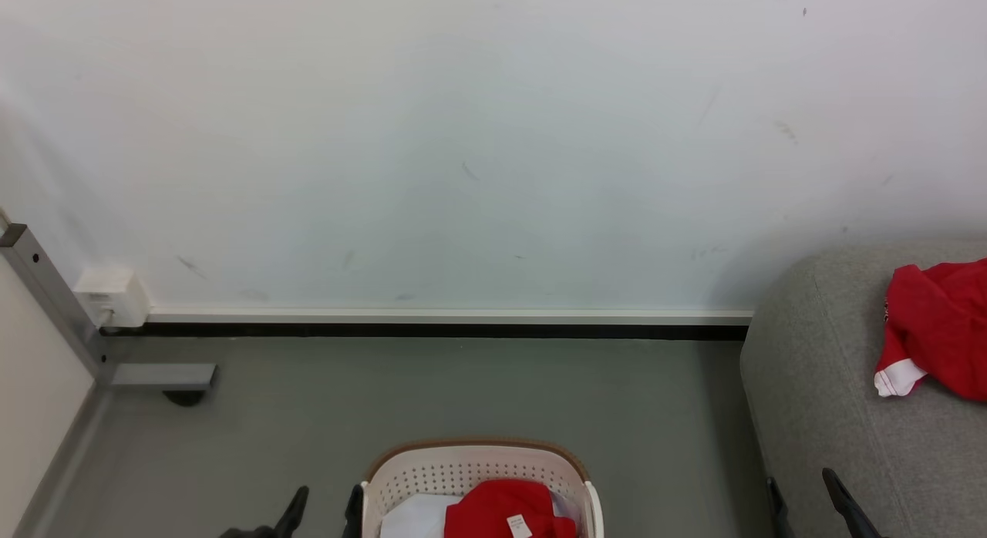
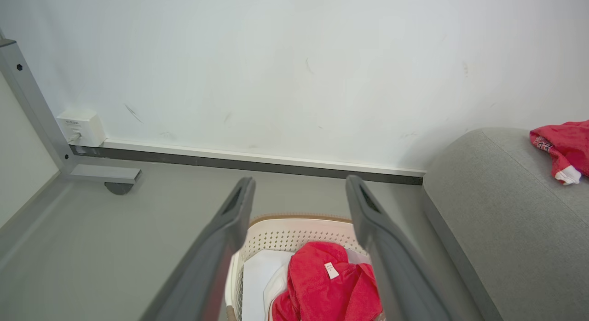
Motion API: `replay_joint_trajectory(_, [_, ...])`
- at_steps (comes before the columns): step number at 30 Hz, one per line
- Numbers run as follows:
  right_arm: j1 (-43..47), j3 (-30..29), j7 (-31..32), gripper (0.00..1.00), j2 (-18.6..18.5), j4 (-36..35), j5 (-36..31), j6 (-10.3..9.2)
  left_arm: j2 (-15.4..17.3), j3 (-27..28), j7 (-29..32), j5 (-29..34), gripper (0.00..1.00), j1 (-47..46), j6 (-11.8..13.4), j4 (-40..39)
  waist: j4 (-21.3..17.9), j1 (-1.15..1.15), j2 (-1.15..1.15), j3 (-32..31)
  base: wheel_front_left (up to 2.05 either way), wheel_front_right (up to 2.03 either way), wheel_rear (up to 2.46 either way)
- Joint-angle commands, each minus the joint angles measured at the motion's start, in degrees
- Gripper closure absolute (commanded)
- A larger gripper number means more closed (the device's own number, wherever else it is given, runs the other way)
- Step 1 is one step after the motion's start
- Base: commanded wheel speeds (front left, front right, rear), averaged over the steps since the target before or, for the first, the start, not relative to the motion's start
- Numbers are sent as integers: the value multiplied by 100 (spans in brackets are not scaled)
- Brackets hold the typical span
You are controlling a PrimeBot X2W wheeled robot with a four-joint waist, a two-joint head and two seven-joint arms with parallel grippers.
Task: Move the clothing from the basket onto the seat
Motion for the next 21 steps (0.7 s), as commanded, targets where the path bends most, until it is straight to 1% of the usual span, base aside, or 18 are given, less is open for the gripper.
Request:
replay_joint_trajectory(1, [7,-10,5,0,-1,-17,68,-17,11,39,-5,90,0,93,-12,-21,-7,0,0,3,0,0,0])
replay_joint_trajectory(7, [28,-6,5,0,-1,-59,85,-17,-58,188,-5,169,0,89,-93,-33,-34,0,0,57,0,0,0])
replay_joint_trajectory(12, [-152,26,5,0,-1,-140,133,-17,-135,264,-5,248,0,-34,-146,-87,-145,0,0,306,0,0,0])
replay_joint_trajectory(17, [-398,18,5,0,-1,-275,144,-17,-202,135,-4,345,0,-436,-204,113,-286,0,0,812,0,0,0])
replay_joint_trajectory(21, [-685,-23,5,0,-2,-390,146,-17,-248,-22,167,445,0,-1030,-162,492,-402,0,0,1416,0,0,0])
